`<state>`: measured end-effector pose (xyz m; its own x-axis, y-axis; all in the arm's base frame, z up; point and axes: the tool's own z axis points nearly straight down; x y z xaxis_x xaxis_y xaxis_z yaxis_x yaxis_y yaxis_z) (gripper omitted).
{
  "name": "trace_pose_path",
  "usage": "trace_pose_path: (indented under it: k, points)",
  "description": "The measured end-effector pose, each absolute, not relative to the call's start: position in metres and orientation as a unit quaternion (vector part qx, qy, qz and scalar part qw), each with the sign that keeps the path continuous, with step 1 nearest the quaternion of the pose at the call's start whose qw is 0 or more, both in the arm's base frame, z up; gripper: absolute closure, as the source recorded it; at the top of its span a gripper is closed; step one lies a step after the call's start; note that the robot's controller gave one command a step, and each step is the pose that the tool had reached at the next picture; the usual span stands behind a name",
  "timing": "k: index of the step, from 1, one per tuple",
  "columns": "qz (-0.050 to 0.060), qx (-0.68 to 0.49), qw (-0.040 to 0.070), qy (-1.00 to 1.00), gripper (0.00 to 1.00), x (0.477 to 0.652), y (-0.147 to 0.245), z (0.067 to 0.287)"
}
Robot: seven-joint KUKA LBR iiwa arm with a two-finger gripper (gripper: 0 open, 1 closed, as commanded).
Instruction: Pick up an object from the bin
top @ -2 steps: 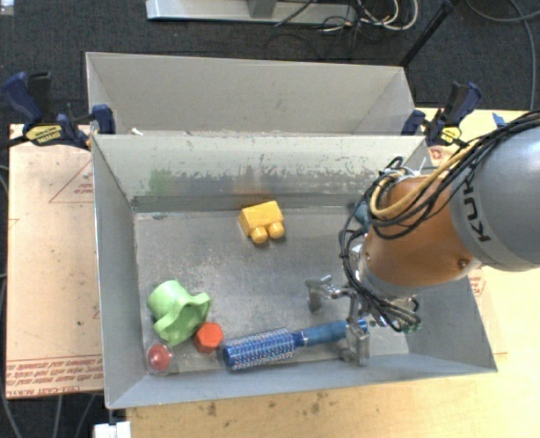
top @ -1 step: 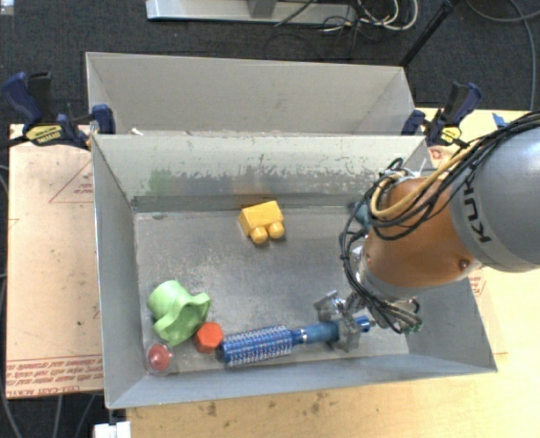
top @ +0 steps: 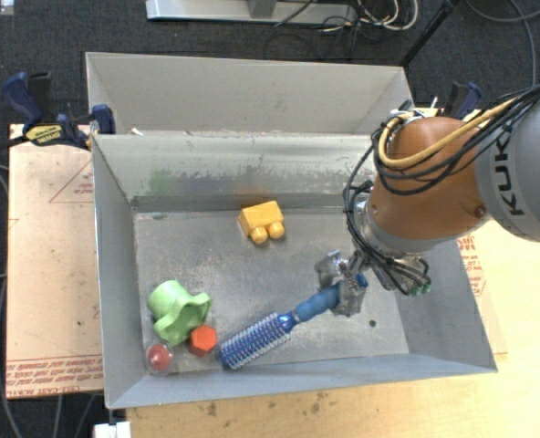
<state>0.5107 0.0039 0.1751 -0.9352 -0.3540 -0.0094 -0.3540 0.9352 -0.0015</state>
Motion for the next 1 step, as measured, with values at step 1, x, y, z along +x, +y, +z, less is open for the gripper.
trace_pose_path:
  k: [1]
  points:
    - [-0.001,-0.18,0.006,0.984,1.0,0.5337,0.007,0.2859]
